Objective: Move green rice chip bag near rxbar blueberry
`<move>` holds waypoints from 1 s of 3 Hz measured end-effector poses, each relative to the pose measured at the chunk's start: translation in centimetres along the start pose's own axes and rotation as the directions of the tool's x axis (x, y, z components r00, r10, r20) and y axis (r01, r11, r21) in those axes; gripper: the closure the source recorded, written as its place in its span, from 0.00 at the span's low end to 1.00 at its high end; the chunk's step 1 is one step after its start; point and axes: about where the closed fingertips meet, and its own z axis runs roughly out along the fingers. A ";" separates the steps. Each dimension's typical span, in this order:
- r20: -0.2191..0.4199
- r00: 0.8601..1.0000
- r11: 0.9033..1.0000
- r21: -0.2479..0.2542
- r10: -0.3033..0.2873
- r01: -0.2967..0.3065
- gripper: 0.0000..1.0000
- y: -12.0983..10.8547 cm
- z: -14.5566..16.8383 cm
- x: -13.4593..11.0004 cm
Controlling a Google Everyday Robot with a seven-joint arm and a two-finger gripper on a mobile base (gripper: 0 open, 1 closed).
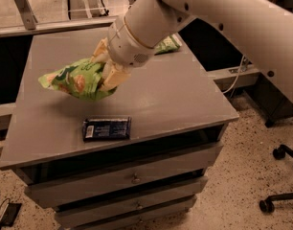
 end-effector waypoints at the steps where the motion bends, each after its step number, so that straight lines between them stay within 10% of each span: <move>1: 0.058 0.983 0.979 -0.089 -0.177 0.182 0.83 2.0 -0.5 -0.7; 2: 0.070 0.961 0.956 -0.103 -0.268 0.274 0.59 2.5 -0.5 -0.8; 3: 0.072 0.960 0.955 -0.104 -0.270 0.276 0.36 2.5 -0.3 -0.9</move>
Offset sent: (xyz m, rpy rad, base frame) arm -0.0197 -0.0046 -0.0006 -0.0219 -0.0326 0.1837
